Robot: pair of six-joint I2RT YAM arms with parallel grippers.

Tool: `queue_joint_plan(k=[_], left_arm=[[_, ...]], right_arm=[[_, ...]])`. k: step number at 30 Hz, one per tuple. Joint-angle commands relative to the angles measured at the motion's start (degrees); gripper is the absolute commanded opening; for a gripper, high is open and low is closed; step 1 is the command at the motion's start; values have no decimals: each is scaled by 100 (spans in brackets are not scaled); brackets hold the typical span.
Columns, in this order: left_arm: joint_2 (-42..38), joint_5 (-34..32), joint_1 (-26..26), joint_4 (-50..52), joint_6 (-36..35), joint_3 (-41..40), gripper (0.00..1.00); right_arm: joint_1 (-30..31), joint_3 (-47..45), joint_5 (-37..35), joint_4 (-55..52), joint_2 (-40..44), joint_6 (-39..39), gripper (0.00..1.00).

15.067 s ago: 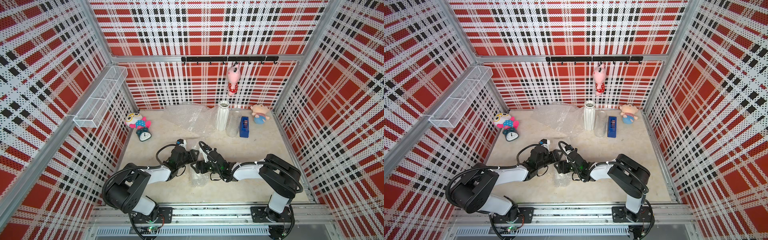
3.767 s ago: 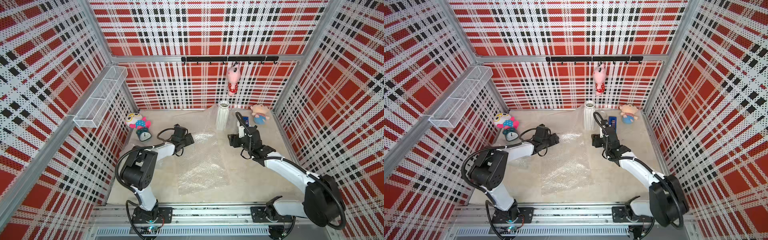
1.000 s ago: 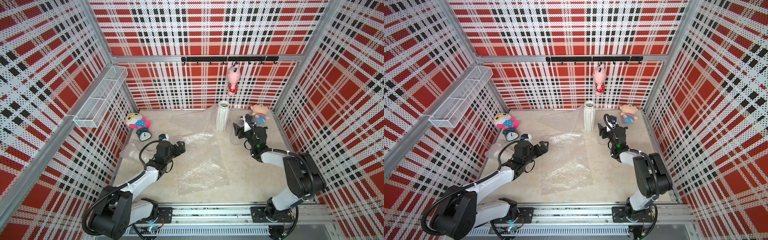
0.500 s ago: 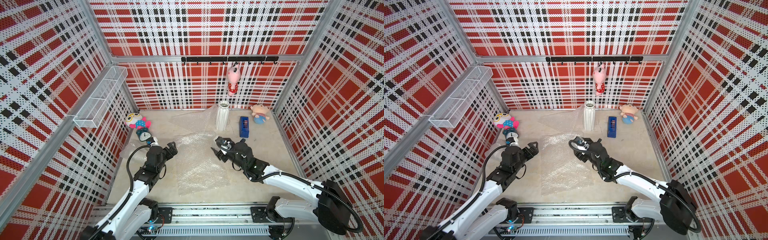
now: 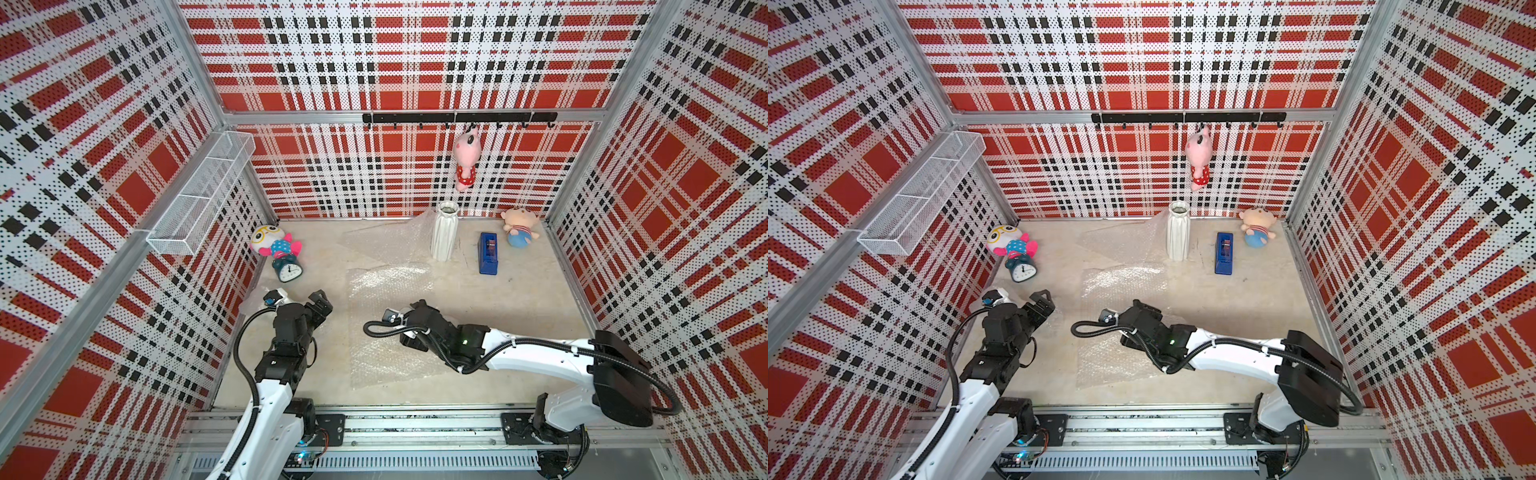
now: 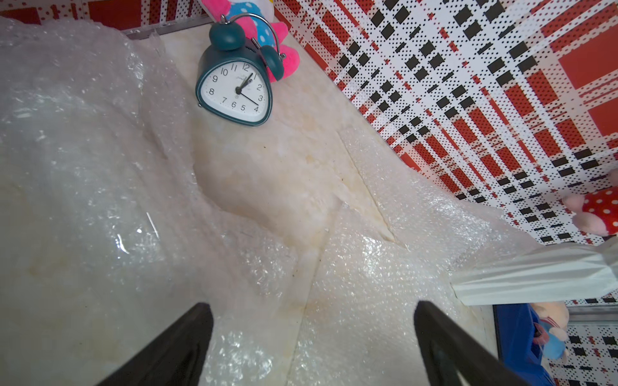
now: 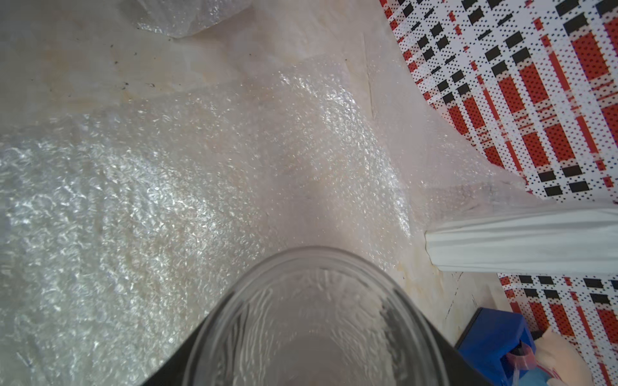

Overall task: Wrap vases in bubble wrap
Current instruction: Place the vase in bubble wrap.

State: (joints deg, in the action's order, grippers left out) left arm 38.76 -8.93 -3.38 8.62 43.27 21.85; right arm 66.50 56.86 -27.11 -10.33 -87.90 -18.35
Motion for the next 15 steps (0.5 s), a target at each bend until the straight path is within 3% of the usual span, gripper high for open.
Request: queue_joint_plan(k=[1,7,15], left_arm=[[-159,2,116,30,6,2,98],[-384,-64,170,34,37,-64,98],[-350,-14,184,-27,51,-136,98]], right_arm=[[185,519,-349,-393,-462,-251,54],[344,920,17,-600,-1294,-173,57],[369,1199,591,8,-2061,-231,66]])
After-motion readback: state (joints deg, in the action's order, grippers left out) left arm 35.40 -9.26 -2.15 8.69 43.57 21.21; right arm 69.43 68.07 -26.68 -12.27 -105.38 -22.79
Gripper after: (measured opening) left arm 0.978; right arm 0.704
